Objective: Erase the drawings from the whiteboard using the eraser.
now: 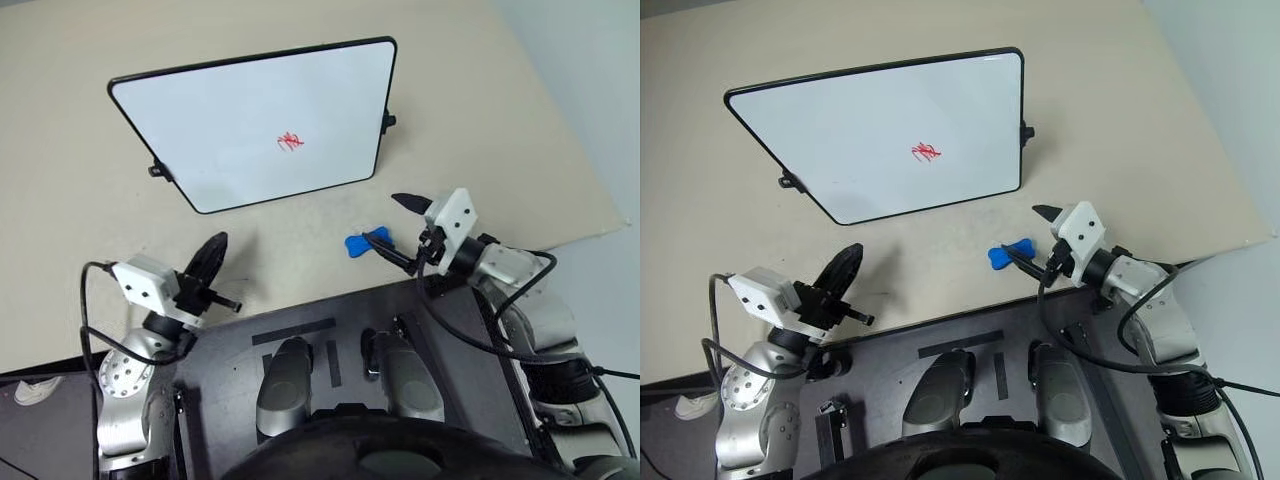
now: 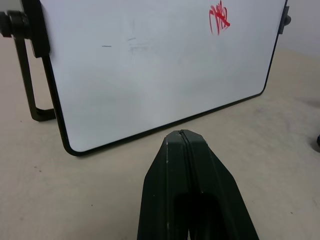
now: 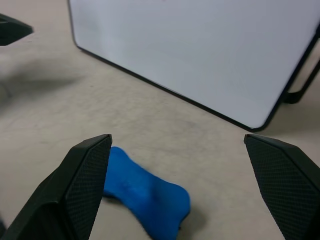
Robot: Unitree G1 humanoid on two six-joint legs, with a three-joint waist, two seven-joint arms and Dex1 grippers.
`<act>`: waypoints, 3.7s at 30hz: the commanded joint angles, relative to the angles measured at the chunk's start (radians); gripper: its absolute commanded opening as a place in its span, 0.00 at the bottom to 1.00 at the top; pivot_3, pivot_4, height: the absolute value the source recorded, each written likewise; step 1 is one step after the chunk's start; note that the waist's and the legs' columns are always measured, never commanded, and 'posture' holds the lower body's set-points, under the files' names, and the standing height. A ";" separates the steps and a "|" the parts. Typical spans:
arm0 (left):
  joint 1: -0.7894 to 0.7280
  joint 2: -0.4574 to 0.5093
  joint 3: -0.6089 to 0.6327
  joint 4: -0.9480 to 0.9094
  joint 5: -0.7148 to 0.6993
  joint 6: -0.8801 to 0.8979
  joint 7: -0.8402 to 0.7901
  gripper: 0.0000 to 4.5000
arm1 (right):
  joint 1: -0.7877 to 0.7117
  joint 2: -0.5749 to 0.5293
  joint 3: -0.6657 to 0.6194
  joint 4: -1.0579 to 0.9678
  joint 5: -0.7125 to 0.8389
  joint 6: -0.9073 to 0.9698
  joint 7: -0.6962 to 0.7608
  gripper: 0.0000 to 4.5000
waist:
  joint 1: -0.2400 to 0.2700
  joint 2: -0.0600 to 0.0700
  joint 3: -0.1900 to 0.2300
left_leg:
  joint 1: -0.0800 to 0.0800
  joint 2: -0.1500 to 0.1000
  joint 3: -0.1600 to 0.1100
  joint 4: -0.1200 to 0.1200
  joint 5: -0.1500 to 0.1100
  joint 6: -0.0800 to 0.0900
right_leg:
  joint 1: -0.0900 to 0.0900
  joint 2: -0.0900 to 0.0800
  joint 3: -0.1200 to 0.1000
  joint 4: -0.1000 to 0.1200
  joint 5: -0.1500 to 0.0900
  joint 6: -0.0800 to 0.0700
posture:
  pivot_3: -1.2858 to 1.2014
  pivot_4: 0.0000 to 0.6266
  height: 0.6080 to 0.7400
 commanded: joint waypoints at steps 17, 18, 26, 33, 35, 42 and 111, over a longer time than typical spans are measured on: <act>-0.068 -0.039 -0.085 0.043 0.029 -0.044 0.012 0.00 | -0.102 -0.128 0.110 0.076 -0.025 -0.029 0.263 0.99 | 0.001 -0.002 0.000 | 0.003 -0.001 0.001 0.001 0.001 0.000 | 0.003 0.000 0.000 0.001 -0.001 0.001 | 0.52 0.24 1.00; -0.066 -0.042 -0.085 0.047 0.030 -0.050 0.010 0.00 | -0.106 -0.126 0.112 0.087 -0.026 -0.034 0.269 0.99 | 0.001 -0.002 0.000 | 0.003 -0.001 0.001 0.001 0.001 0.000 | 0.003 0.000 0.000 0.001 -0.001 0.001 | 0.52 0.24 1.00; -0.046 -0.054 -0.077 0.113 0.029 -0.124 -0.020 0.00 | -0.153 -0.105 0.125 0.182 -0.038 -0.072 0.299 0.99 | 0.001 -0.002 0.000 | 0.003 -0.001 0.001 0.001 0.001 0.001 | 0.003 0.000 0.000 0.002 -0.001 0.000 | 0.52 0.24 1.00; -0.047 -0.057 -0.079 0.162 0.029 -0.172 -0.041 0.00 | -0.175 -0.086 0.135 0.230 -0.058 -0.098 0.311 0.99 | 0.000 -0.003 0.000 | 0.005 -0.001 0.001 0.001 0.001 0.001 | 0.003 0.000 0.001 0.004 -0.001 0.000 | 0.52 0.24 1.00; -0.050 -0.057 -0.081 0.174 0.029 -0.181 -0.044 0.00 | -0.177 -0.082 0.135 0.236 -0.061 -0.101 0.313 0.99 | 0.000 -0.003 0.000 | 0.005 -0.001 0.001 0.001 0.001 0.001 | 0.003 0.000 0.001 0.005 -0.002 0.000 | 0.52 0.24 1.00; -0.068 -0.060 -0.092 0.195 0.035 -0.196 -0.048 0.00 | -0.193 -0.066 0.131 0.270 -0.093 -0.118 0.290 0.64 | 0.000 -0.003 0.000 | 0.006 -0.001 0.002 0.001 0.002 0.001 | 0.004 0.000 0.002 0.007 -0.002 0.000 | 0.52 0.24 1.00; -0.178 -0.040 -0.116 0.252 0.040 -0.187 -0.042 0.00 | -0.215 -0.011 0.122 0.330 -0.191 -0.243 0.251 0.46 | 0.000 -0.003 0.001 | 0.006 -0.001 0.000 -0.001 0.001 0.000 | 0.003 0.000 0.002 0.007 -0.006 -0.001 | 0.52 0.24 1.00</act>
